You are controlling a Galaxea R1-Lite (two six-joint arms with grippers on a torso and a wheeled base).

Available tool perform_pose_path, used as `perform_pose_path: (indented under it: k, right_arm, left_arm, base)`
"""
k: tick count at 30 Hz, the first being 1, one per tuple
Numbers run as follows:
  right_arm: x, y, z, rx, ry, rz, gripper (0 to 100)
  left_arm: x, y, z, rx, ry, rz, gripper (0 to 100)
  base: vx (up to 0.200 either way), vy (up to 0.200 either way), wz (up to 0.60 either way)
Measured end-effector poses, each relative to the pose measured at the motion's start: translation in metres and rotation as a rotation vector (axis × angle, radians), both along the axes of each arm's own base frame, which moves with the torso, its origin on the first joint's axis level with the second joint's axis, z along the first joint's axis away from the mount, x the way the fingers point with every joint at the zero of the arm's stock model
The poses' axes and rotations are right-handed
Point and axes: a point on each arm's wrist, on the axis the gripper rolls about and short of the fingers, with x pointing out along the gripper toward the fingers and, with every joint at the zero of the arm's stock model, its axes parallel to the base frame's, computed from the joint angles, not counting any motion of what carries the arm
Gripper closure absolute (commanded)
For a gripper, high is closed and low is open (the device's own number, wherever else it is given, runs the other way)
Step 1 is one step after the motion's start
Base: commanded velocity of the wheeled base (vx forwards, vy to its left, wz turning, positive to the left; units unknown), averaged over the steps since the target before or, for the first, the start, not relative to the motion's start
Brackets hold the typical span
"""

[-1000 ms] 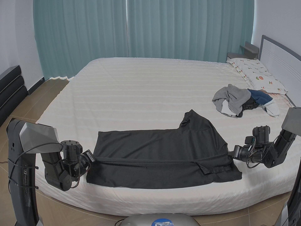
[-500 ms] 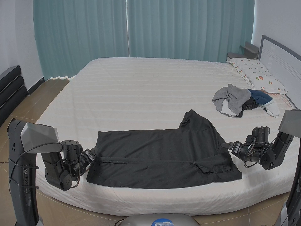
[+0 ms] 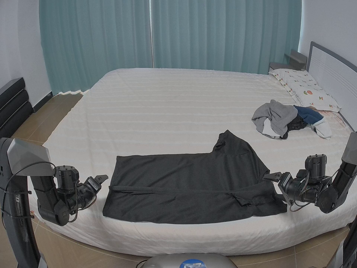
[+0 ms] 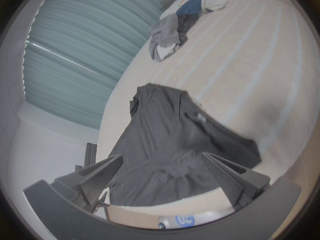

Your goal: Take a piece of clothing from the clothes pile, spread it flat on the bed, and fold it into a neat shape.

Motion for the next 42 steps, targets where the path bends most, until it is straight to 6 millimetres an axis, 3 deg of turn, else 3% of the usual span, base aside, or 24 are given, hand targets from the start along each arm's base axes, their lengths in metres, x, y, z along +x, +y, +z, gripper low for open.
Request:
perform_pose_path:
  k: [6, 17, 27, 36, 42]
  right_arm:
    - [-0.016, 0.015, -0.004, 0.029, 0.054, -0.029, 0]
    - [-0.010, 0.032, -0.030, -0.005, -0.118, -0.087, 0]
    - [-0.026, 0.035, -0.061, -0.046, -0.002, -0.079, 0]
    - [-0.024, 0.035, -0.064, -0.043, 0.004, -0.084, 0]
    - [-0.023, 0.035, -0.054, -0.006, -0.023, -0.104, 0]
  left_arm:
    - [-0.011, 0.006, 0.003, -0.071, 0.027, -0.004, 0]
    - [-0.016, 0.001, 0.003, -0.083, 0.042, -0.023, 0]
    - [-0.016, -0.001, 0.002, -0.083, 0.048, -0.031, 0]
    - [-0.016, -0.001, 0.001, -0.082, 0.050, -0.031, 0]
    - [-0.016, -0.001, 0.000, -0.081, 0.051, -0.031, 0]
  base:
    - [0.000, 0.000, 0.00]
    - [0.000, 0.000, 0.00]
    - [0.000, 0.000, 0.00]
    - [0.000, 0.000, 0.00]
    - [0.000, 0.000, 0.00]
